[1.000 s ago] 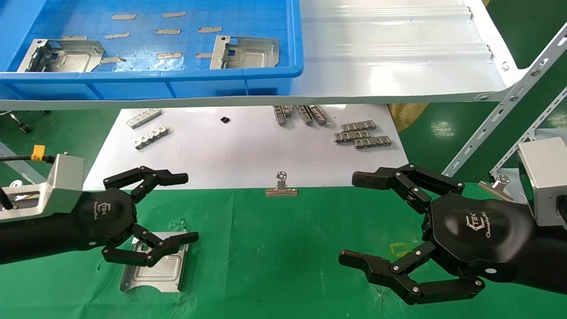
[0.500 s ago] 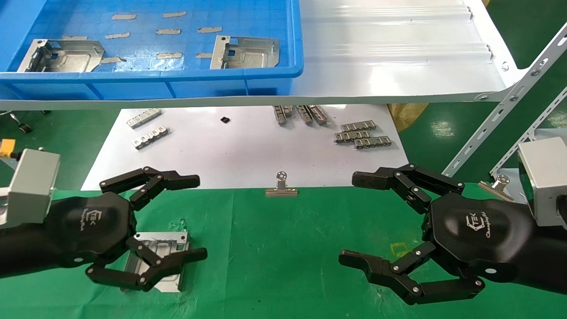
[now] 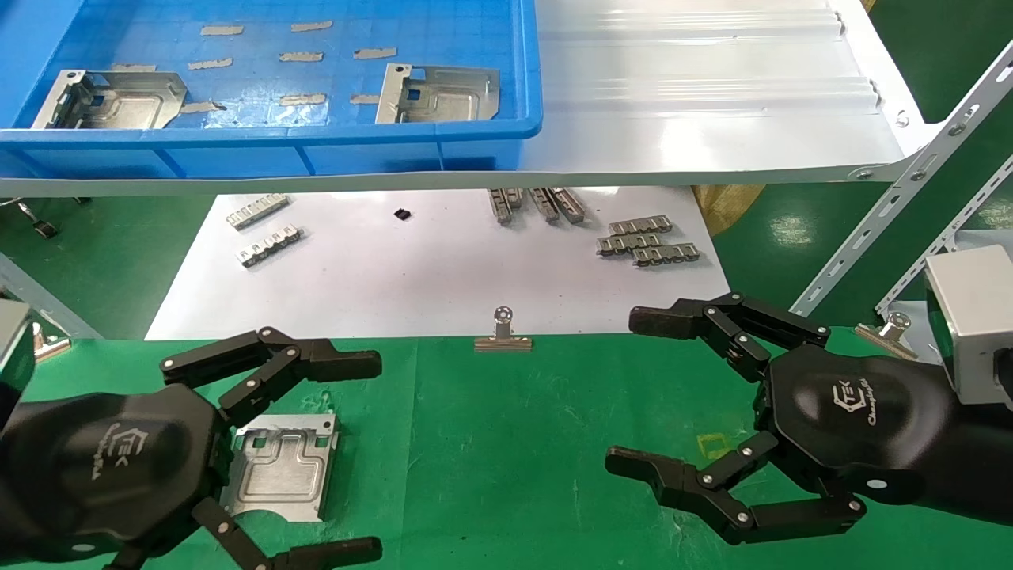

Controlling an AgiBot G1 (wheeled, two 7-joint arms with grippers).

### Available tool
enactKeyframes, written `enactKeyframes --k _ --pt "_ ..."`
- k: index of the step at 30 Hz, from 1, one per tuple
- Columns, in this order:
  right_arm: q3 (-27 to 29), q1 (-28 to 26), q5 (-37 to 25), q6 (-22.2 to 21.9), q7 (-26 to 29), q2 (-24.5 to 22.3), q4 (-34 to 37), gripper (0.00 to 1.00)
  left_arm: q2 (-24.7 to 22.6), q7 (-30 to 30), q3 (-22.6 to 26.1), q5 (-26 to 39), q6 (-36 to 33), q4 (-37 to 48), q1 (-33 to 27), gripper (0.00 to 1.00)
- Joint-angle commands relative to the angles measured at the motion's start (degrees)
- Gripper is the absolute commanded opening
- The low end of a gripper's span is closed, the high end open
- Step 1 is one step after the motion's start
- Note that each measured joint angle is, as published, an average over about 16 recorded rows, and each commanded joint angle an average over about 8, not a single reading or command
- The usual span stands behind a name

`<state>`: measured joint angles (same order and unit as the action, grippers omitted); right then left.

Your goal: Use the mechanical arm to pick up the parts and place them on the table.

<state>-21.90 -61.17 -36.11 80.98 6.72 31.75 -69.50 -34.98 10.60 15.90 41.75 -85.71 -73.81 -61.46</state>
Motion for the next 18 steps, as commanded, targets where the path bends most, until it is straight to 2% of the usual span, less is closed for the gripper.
enactKeyframes --k 1,18 --pt "0.0 0.0 0.0 0.0 0.0 0.0 0.0 1.00 0.3 0.9 -0.7 -0.4 0.1 -1.5 0.6 1.00" --pt "0.0 0.0 0.0 0.0 0.0 0.0 0.0 1.00 0.1 0.3 -0.1 -0.1 0.1 -0.3 0.2 1.00"
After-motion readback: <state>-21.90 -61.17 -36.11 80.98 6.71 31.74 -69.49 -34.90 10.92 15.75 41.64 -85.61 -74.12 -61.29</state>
